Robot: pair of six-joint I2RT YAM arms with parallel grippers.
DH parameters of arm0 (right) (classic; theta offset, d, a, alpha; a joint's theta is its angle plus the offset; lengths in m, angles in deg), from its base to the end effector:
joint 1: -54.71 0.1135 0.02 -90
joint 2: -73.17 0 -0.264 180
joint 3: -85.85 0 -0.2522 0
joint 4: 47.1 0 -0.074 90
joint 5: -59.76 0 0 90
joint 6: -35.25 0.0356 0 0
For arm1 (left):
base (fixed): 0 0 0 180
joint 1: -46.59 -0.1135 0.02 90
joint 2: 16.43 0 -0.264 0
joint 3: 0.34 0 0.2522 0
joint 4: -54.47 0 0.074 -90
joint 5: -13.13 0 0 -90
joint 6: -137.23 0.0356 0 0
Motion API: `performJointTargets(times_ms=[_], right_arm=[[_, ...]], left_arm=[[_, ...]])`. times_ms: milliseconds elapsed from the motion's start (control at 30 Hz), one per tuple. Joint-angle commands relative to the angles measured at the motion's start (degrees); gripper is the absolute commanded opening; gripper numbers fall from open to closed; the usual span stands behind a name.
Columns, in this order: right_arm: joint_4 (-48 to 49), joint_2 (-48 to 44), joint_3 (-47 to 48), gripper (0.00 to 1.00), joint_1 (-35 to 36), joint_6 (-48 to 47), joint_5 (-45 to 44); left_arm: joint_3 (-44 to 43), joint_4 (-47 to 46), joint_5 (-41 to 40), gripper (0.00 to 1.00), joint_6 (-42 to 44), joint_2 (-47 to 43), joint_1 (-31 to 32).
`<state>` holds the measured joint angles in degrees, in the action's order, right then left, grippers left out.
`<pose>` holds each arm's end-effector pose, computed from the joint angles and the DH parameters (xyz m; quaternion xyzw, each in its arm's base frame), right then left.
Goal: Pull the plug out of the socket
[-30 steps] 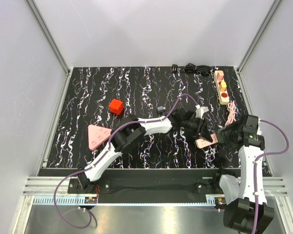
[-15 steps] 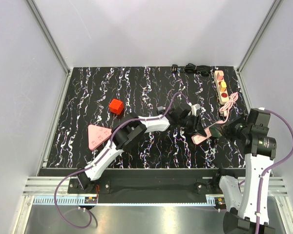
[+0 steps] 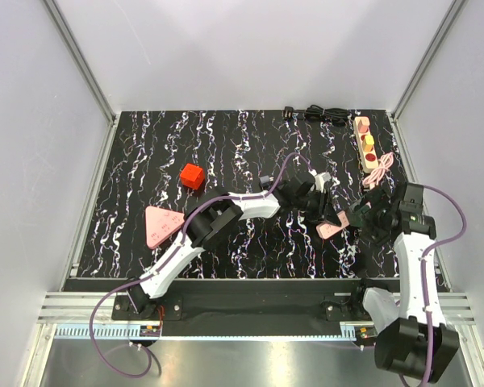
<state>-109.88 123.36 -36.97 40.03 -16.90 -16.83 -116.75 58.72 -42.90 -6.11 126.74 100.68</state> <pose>0.1592 -0.0332 0.2572 0.3893 0.8664 0.1680 0.2638 0.3037 -0.4533 0.1049 0.1493 0.8315 -0.5300 0.0737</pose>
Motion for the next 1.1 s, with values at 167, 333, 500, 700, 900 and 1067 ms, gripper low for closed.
performJointTargets(times_ms=[167, 333, 500, 700, 900, 1067], right_arm=[[10.33, 6.40, -0.70, 1.00, 0.09, -1.29, -4.71], [13.68, 10.79, -1.32, 1.00, -0.17, -1.98, -6.64], [18.07, 14.31, -2.72, 1.00, -1.23, -2.51, -6.30], [23.61, 18.44, -4.39, 0.97, -1.23, -1.64, -4.18], [26.78, 21.35, -4.83, 0.92, -1.23, -1.81, -5.06], [28.88, 23.19, -5.36, 0.86, -1.32, -1.81, -4.54]], left_arm=[[4.12, 12.42, -6.64, 0.00, 0.52, 3.60, -1.35], [4.83, 11.37, -6.38, 0.00, 0.43, 3.34, -1.44], [5.97, 10.05, -5.94, 0.00, -0.01, 2.99, -1.53], [5.97, 9.87, -5.85, 0.00, -0.01, 2.99, -1.53], [6.06, 9.70, -5.76, 0.00, 0.08, 2.99, -1.53], [6.23, 9.69, -5.59, 0.00, -0.09, 2.81, -1.53]])
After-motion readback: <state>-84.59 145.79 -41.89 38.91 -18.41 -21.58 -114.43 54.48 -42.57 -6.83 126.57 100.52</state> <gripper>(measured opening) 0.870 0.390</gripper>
